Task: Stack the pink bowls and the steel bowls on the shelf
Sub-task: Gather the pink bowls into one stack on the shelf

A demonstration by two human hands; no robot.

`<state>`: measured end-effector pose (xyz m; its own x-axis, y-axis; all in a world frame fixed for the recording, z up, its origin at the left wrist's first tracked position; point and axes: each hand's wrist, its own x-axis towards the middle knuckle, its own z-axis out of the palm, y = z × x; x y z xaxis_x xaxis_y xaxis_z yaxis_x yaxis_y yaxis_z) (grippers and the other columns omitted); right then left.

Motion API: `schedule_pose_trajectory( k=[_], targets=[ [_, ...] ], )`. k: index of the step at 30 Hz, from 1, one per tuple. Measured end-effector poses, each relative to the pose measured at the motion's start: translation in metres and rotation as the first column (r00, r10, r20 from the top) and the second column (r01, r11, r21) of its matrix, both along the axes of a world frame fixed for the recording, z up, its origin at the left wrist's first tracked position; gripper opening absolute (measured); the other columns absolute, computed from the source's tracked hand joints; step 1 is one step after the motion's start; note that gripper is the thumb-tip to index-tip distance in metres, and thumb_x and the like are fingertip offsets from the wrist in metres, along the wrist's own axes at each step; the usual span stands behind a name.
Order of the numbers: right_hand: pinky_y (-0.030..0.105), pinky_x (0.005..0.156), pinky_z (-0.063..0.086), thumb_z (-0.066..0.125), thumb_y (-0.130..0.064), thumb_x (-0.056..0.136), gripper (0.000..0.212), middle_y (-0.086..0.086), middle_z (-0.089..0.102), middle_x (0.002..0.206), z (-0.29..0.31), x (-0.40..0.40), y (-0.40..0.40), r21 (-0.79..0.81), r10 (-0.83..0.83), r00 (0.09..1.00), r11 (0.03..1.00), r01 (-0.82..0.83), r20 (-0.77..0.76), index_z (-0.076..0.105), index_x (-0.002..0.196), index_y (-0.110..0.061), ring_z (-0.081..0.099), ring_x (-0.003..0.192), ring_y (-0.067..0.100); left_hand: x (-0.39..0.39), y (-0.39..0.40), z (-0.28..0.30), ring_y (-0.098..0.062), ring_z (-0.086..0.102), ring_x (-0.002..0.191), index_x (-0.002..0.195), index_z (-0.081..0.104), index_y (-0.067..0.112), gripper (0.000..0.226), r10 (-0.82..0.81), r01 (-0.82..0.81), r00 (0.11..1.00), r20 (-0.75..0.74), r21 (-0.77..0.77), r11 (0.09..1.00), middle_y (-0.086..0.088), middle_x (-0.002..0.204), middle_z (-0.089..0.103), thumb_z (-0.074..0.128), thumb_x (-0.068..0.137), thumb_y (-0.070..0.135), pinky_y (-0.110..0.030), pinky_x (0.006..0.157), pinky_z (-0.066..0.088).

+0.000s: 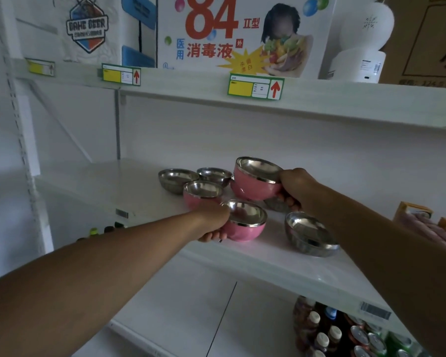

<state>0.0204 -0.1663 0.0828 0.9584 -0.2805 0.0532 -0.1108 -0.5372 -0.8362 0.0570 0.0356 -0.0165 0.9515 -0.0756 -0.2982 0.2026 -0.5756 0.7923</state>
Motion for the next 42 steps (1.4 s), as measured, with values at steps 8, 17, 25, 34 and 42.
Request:
schedule_pose_trajectory(
  k=[8,17,25,34,42],
  targets=[
    [0.024,0.044,0.038,0.046,-0.019,0.09,0.036,0.011,0.06,0.051,-0.03,0.006,-0.004,-0.117,0.01,0.995,0.993,-0.022,-0.096,0.066,0.064,-0.005,0.045,0.034,0.018,0.008,0.017,-0.013,-0.016,0.047,0.029,0.1,0.064,0.013,0.088,0.059,-0.058,0.985,0.161,-0.014,0.998,-0.008,0.053,0.071,0.009,0.097,0.082,-0.016,0.041,0.036],
    [0.021,0.042,0.036,0.05,-0.022,0.09,0.022,0.003,0.063,0.058,-0.055,0.02,0.008,-0.232,0.04,0.998,0.971,-0.05,-0.044,0.068,0.082,-0.011,0.054,0.044,0.016,0.023,0.09,-0.018,-0.03,0.072,0.064,0.066,0.07,0.008,0.087,0.067,-0.193,0.833,0.549,0.174,0.966,-0.014,0.07,0.078,0.022,0.104,0.071,-0.035,0.069,0.059],
    [0.029,0.041,0.052,0.054,-0.054,0.091,0.051,0.006,0.066,0.048,-0.045,0.021,-0.002,-0.13,-0.005,0.997,0.992,-0.005,-0.074,0.073,0.083,-0.008,0.058,0.034,0.02,0.034,0.123,-0.014,-0.03,0.076,0.064,0.083,0.078,0.009,0.088,0.038,-0.201,0.82,0.571,0.224,0.954,-0.007,0.067,0.079,0.022,0.098,0.076,-0.039,0.077,0.061],
    [0.035,0.09,0.048,0.048,-0.024,0.109,0.031,0.014,0.066,0.131,-0.016,0.011,-0.021,-0.691,0.185,0.982,0.715,-0.111,0.034,0.065,0.129,-0.007,0.064,0.122,0.033,0.05,0.152,0.031,-0.016,0.065,0.075,0.107,0.072,0.03,0.077,-0.376,-0.181,0.746,0.55,0.711,0.68,0.004,0.084,0.069,0.013,0.101,0.079,-0.033,0.065,0.046],
    [0.039,0.097,0.052,0.043,-0.027,0.112,0.034,0.013,0.067,0.128,-0.024,0.013,-0.026,-0.829,0.121,0.986,0.535,-0.162,-0.114,0.064,0.132,-0.01,0.063,0.123,0.034,0.055,0.149,0.032,-0.006,0.058,0.076,0.081,0.069,0.027,0.073,-0.466,-0.089,0.72,0.515,0.733,0.674,0.009,0.086,0.064,0.021,0.105,0.076,-0.031,0.061,0.038]
  ],
)
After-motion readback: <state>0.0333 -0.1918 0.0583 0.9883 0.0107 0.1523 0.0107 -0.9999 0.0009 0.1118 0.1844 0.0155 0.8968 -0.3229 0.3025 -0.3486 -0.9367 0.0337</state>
